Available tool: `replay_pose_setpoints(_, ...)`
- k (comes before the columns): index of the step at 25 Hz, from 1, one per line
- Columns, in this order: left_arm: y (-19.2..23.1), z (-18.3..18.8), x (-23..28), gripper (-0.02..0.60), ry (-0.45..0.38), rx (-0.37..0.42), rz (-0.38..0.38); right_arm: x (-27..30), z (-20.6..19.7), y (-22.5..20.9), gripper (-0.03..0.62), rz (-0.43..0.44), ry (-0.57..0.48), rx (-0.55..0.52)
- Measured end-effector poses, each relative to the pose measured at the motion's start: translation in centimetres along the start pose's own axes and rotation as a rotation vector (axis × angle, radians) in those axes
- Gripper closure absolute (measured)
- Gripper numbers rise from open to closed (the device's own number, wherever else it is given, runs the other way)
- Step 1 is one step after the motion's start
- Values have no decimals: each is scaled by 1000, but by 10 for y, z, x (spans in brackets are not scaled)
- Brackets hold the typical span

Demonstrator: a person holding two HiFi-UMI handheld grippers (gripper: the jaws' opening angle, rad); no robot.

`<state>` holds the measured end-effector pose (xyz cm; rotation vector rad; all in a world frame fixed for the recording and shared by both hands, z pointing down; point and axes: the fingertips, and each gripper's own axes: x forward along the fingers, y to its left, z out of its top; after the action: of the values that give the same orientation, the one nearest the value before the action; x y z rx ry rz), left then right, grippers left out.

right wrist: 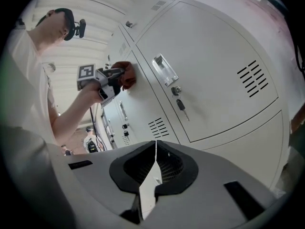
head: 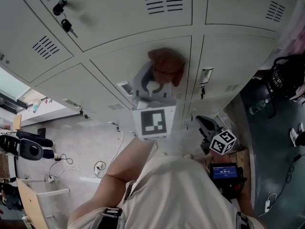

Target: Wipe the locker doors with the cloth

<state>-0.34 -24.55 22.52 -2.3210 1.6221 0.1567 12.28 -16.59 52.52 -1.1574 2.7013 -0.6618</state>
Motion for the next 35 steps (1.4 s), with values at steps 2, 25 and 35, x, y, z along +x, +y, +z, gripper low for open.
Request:
replay_pose_setpoints(2,42,0,-17,509,23,-1,87,4,-1,0,576,10,6,0)
replay_pose_setpoints(25,48,41,-4,511,-1,202,207,18,-8,17,576,63,0,3)
replay_pose_setpoints(35,-59,87,39,511,-224,401,78,-9,16,8,576,56,-1,-8)
